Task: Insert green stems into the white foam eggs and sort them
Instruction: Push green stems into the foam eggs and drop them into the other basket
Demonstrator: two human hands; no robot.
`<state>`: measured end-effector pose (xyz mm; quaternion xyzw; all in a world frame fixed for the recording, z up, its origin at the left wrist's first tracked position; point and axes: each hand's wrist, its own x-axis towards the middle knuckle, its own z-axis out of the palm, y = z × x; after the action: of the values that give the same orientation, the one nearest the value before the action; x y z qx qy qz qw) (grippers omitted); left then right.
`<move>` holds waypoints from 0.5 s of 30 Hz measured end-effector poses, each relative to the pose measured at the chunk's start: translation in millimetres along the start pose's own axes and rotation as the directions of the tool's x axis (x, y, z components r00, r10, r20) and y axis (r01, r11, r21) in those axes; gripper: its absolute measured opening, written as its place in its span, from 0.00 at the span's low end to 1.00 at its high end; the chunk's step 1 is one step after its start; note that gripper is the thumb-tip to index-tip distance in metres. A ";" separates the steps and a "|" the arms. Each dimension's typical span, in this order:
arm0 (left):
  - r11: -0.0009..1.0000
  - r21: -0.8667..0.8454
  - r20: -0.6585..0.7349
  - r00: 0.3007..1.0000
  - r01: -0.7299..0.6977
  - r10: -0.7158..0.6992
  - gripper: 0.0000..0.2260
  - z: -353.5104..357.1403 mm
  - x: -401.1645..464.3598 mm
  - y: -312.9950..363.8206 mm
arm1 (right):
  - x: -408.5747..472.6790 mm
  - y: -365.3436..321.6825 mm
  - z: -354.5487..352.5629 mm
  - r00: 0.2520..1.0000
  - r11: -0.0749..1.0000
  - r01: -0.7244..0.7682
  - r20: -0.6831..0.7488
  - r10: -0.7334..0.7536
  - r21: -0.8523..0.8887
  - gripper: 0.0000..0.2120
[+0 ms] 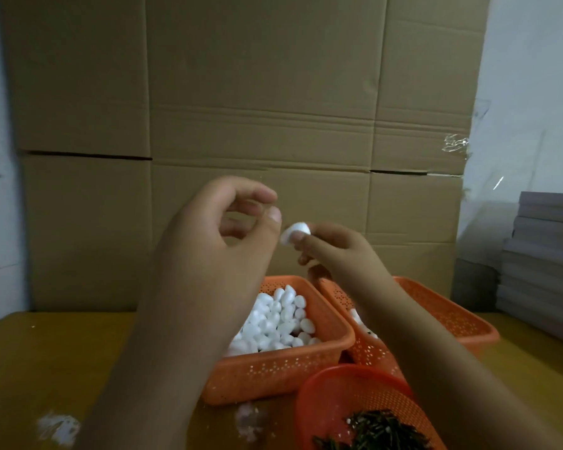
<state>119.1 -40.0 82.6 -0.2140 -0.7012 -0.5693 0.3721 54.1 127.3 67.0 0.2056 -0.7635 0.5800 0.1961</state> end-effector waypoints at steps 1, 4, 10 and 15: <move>0.996 0.085 0.047 0.999 -0.010 0.006 0.07 0.5 -1.7 1.1 | -12.4 -10.9 -3.6 1.000 0.993 -0.006 0.023 0.003 0.117 0.08; 0.982 0.177 0.268 0.963 -0.063 0.014 0.15 3.2 -7.2 8.8 | -47.3 -30.4 -15.1 0.994 0.962 -0.044 0.104 0.016 0.269 0.14; 0.938 0.213 0.409 0.897 -0.273 0.169 0.11 23.5 -16.1 18.8 | -77.2 -36.6 -29.8 0.984 0.967 -0.087 0.172 0.046 0.241 0.16; 0.979 0.130 0.295 0.949 -0.157 0.113 0.10 18.7 -13.4 12.0 | -74.9 -29.8 -49.5 0.941 0.998 -0.034 0.334 0.051 -0.058 0.11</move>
<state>131.1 -17.3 78.7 -0.3126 -0.7726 -0.4503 0.3204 136.1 174.4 63.1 0.2797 -0.8046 0.5209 0.0557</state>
